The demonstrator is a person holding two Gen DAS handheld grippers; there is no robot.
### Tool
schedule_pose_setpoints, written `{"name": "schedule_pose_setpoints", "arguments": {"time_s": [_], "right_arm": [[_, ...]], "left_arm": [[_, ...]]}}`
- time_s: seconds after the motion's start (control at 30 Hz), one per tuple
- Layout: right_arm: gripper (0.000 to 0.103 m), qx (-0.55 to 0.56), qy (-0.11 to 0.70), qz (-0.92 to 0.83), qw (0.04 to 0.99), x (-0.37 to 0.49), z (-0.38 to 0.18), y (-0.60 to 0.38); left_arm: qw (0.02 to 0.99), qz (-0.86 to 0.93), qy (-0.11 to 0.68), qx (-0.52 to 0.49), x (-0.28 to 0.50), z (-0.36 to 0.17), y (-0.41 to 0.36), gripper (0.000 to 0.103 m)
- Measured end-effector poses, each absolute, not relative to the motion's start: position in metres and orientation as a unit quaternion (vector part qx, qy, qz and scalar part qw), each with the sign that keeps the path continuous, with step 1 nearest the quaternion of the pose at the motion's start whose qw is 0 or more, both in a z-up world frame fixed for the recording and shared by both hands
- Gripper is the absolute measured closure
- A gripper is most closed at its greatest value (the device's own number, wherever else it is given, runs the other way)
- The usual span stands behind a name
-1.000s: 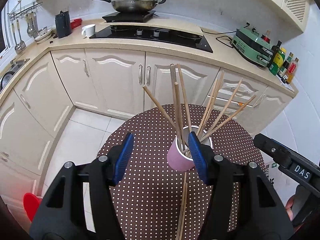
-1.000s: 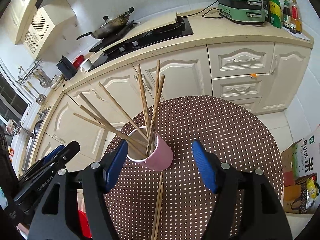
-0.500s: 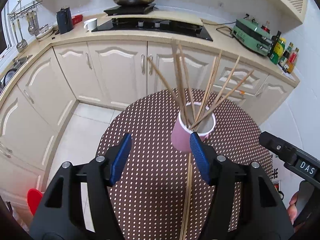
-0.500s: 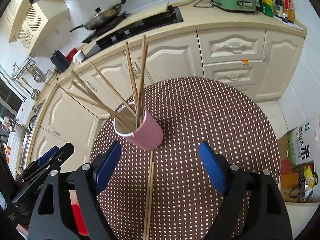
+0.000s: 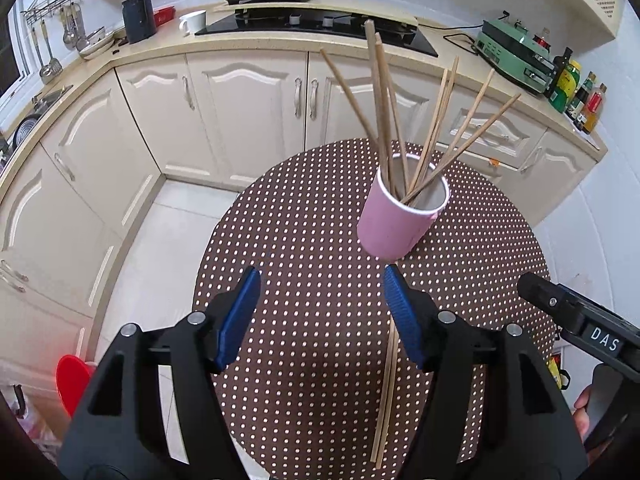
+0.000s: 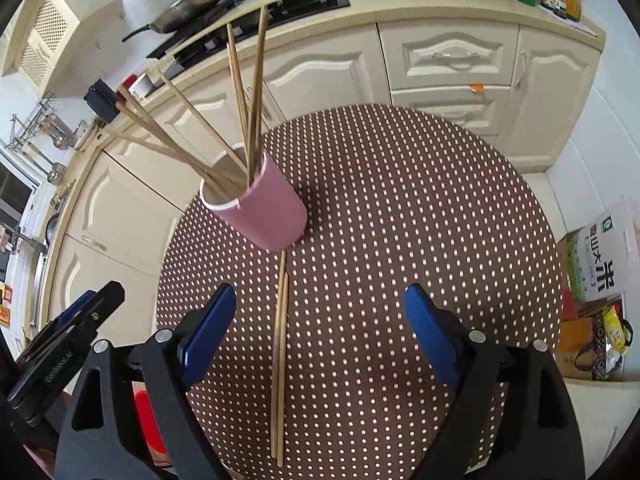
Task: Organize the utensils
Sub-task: 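Move both open grippers down toward the last two chopsticks on the cloth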
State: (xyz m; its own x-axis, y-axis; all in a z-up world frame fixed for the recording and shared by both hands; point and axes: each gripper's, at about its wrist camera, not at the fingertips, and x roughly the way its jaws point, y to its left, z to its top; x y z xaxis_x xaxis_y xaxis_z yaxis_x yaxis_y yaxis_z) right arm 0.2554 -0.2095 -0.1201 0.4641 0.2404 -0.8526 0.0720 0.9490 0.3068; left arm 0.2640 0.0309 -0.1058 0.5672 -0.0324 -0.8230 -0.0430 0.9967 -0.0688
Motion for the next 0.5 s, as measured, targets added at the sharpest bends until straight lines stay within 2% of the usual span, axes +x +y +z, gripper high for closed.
{"name": "schedule_pose_setpoints", "arguments": {"time_s": [0.5], "right_arm": [[0.019,0.122,0.571,0.043,0.811,0.239,-0.165,-0.188]], "left_arm": [[0.863,0.012,0.504,-0.035,0.244,-0.137,0.039,0.039]]}}
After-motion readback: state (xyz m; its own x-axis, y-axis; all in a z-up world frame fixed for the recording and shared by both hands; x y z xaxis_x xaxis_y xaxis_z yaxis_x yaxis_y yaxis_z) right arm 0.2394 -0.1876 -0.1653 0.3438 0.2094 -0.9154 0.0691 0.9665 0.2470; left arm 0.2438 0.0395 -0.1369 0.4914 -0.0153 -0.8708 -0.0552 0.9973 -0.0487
